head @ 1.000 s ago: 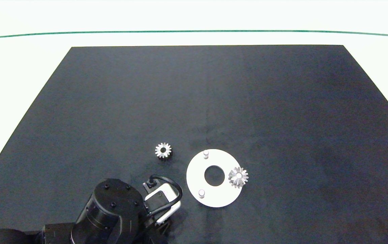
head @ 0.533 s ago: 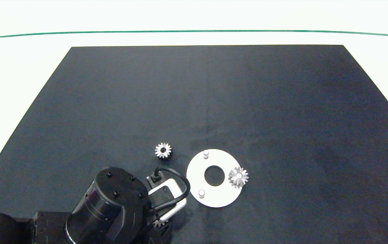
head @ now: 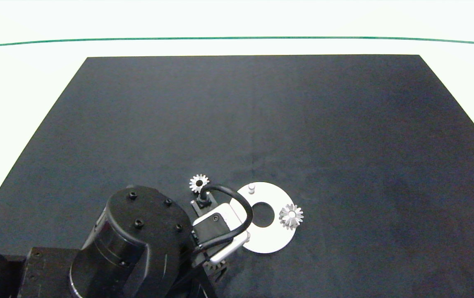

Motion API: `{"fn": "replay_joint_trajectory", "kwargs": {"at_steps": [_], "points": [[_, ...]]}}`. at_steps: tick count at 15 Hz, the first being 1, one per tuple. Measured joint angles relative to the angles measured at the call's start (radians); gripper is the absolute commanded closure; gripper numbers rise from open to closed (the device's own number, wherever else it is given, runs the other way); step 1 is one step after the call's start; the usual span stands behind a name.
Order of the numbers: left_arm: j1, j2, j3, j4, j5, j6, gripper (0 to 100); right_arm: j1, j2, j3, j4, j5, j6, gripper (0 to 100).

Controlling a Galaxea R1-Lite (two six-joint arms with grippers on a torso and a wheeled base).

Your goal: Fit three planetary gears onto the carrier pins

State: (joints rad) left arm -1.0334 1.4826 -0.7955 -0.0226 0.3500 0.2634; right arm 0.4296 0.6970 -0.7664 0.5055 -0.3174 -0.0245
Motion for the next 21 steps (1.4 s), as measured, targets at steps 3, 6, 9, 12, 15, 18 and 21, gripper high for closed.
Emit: {"fn": "replay_joint_trajectory", "kwargs": {"at_steps": [3, 6, 9, 12, 15, 18, 21], "points": [[-0.021, 0.049, -0.056, 0.000, 0.001, 0.000, 96, -0.001, 0.001, -0.013, 0.000, 0.000, 0.000, 0], [-0.037, 0.093, -0.090, 0.000, 0.000, 0.000, 96, -0.001, 0.004, -0.044, 0.000, 0.000, 0.000, 0], [-0.035, 0.103, -0.098, 0.006, 0.001, 0.000, 96, -0.002, 0.004, -0.053, 0.000, 0.000, 0.000, 0], [-0.035, 0.103, -0.083, 0.005, 0.003, -0.001, 96, -0.002, 0.004, -0.054, 0.003, 0.001, 0.000, 0], [-0.009, 0.079, -0.054, 0.005, 0.004, 0.012, 0, -0.002, 0.005, -0.050, 0.002, 0.007, 0.000, 0], [-0.002, 0.059, -0.048, 0.005, 0.005, 0.015, 0, -0.002, 0.006, -0.050, 0.003, 0.010, 0.000, 0], [-0.001, 0.053, -0.044, 0.005, 0.006, 0.015, 0, -0.002, 0.006, -0.050, 0.002, 0.009, 0.000, 0]]}}
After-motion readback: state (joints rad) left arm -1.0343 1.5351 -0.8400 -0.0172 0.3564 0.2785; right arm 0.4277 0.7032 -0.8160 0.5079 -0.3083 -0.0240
